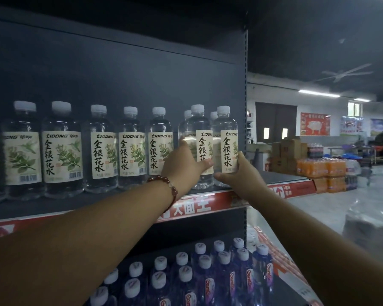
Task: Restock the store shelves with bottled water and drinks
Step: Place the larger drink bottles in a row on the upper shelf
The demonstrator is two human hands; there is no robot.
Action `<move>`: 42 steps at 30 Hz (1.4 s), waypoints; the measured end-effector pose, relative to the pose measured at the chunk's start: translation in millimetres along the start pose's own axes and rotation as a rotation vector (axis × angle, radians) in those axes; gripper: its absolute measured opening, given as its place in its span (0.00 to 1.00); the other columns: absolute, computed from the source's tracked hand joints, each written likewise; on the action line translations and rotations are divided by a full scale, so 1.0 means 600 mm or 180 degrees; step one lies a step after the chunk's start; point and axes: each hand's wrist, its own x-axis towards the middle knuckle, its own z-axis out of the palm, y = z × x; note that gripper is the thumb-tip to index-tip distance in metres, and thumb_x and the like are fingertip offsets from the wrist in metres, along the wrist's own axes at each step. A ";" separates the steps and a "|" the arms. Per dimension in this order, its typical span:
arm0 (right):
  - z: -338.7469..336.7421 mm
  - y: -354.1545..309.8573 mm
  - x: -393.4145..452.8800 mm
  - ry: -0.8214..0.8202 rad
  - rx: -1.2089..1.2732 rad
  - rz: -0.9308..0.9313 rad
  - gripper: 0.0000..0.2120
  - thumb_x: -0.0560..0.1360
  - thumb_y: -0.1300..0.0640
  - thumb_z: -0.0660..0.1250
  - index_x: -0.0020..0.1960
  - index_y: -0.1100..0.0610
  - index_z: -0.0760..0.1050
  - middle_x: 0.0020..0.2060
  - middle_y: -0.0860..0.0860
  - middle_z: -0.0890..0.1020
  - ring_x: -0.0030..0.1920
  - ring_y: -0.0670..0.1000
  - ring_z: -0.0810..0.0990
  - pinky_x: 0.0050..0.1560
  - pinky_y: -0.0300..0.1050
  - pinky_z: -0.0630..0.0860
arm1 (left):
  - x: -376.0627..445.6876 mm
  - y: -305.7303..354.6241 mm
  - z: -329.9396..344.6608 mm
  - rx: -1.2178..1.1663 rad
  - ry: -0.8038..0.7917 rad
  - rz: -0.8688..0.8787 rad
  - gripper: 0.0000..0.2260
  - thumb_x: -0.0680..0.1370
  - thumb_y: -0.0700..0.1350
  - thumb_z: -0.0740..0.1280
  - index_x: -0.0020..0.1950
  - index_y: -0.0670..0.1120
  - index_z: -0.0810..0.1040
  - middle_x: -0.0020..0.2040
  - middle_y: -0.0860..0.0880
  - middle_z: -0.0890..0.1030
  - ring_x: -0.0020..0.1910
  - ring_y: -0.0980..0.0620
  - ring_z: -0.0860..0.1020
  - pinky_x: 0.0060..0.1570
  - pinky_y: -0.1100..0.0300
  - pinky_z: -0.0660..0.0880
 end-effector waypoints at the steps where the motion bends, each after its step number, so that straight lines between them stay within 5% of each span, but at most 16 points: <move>1: 0.001 -0.002 0.001 -0.0014 -0.0041 0.0036 0.32 0.71 0.53 0.77 0.69 0.55 0.65 0.52 0.47 0.81 0.48 0.45 0.81 0.51 0.48 0.82 | 0.001 0.000 0.003 0.0024 0.0007 -0.0014 0.29 0.76 0.58 0.72 0.69 0.43 0.67 0.37 0.54 0.77 0.28 0.58 0.75 0.16 0.70 0.62; 6: -0.004 -0.021 -0.008 -0.0184 -0.0161 0.0219 0.48 0.73 0.53 0.75 0.81 0.56 0.46 0.65 0.54 0.77 0.60 0.54 0.79 0.61 0.53 0.79 | -0.012 0.009 0.010 0.0209 -0.0048 -0.0148 0.28 0.77 0.55 0.71 0.69 0.43 0.65 0.41 0.52 0.78 0.33 0.54 0.78 0.26 0.61 0.75; 10: -0.021 -0.026 -0.060 -0.0229 -0.0417 0.0063 0.46 0.75 0.47 0.72 0.82 0.53 0.45 0.67 0.51 0.76 0.61 0.52 0.79 0.54 0.46 0.78 | -0.062 0.013 0.001 0.0318 -0.0365 -0.0093 0.37 0.79 0.51 0.69 0.79 0.48 0.50 0.41 0.49 0.79 0.25 0.56 0.74 0.18 0.66 0.68; 13: -0.041 -0.009 -0.132 -0.0409 -0.0934 -0.0278 0.39 0.74 0.46 0.71 0.78 0.47 0.55 0.69 0.48 0.75 0.62 0.51 0.79 0.57 0.51 0.80 | -0.110 0.011 -0.015 0.0714 -0.0302 0.0159 0.35 0.80 0.54 0.66 0.81 0.50 0.50 0.67 0.45 0.75 0.32 0.55 0.80 0.23 0.63 0.76; 15: -0.059 0.007 -0.186 -0.0575 -0.1571 -0.0454 0.40 0.75 0.44 0.70 0.80 0.47 0.53 0.78 0.49 0.64 0.72 0.55 0.71 0.68 0.58 0.73 | -0.153 0.016 -0.023 0.1036 -0.0397 0.0342 0.33 0.81 0.57 0.63 0.81 0.50 0.53 0.80 0.46 0.59 0.54 0.48 0.82 0.42 0.57 0.82; 16: -0.068 0.016 -0.216 -0.0647 -0.1830 -0.0451 0.41 0.76 0.43 0.69 0.81 0.48 0.50 0.80 0.50 0.58 0.75 0.56 0.67 0.72 0.58 0.69 | -0.178 0.018 -0.027 0.1110 -0.0507 0.0441 0.32 0.81 0.58 0.62 0.81 0.51 0.54 0.81 0.47 0.55 0.68 0.44 0.74 0.58 0.51 0.78; 17: -0.077 0.026 -0.247 -0.0718 -0.2002 -0.0422 0.41 0.77 0.43 0.67 0.82 0.50 0.48 0.81 0.50 0.55 0.77 0.56 0.63 0.75 0.55 0.65 | -0.202 0.021 -0.030 0.1142 -0.0638 0.0548 0.32 0.81 0.59 0.61 0.81 0.52 0.54 0.82 0.48 0.53 0.76 0.43 0.64 0.70 0.47 0.69; 19: -0.092 0.050 -0.310 -0.0866 -0.2194 -0.0357 0.41 0.78 0.42 0.65 0.82 0.51 0.47 0.81 0.51 0.54 0.79 0.55 0.58 0.76 0.50 0.58 | -0.251 0.022 -0.030 0.1169 -0.0896 0.0768 0.32 0.81 0.61 0.59 0.81 0.53 0.54 0.82 0.48 0.50 0.80 0.45 0.52 0.76 0.47 0.54; 32: -0.188 0.251 -0.694 -0.1393 -0.3001 0.1220 0.43 0.79 0.37 0.62 0.82 0.53 0.42 0.81 0.55 0.48 0.81 0.60 0.47 0.78 0.55 0.46 | -0.581 0.013 0.161 0.1226 -0.2361 0.1357 0.35 0.80 0.66 0.56 0.82 0.53 0.50 0.82 0.45 0.46 0.80 0.43 0.49 0.78 0.46 0.48; 42: -0.229 0.432 -0.825 -0.1756 -0.3141 0.2263 0.43 0.79 0.37 0.61 0.82 0.53 0.41 0.81 0.57 0.45 0.80 0.63 0.45 0.79 0.59 0.45 | -0.733 0.057 0.402 0.0960 -0.3231 0.1968 0.31 0.80 0.62 0.56 0.80 0.52 0.53 0.82 0.44 0.49 0.80 0.43 0.50 0.76 0.43 0.51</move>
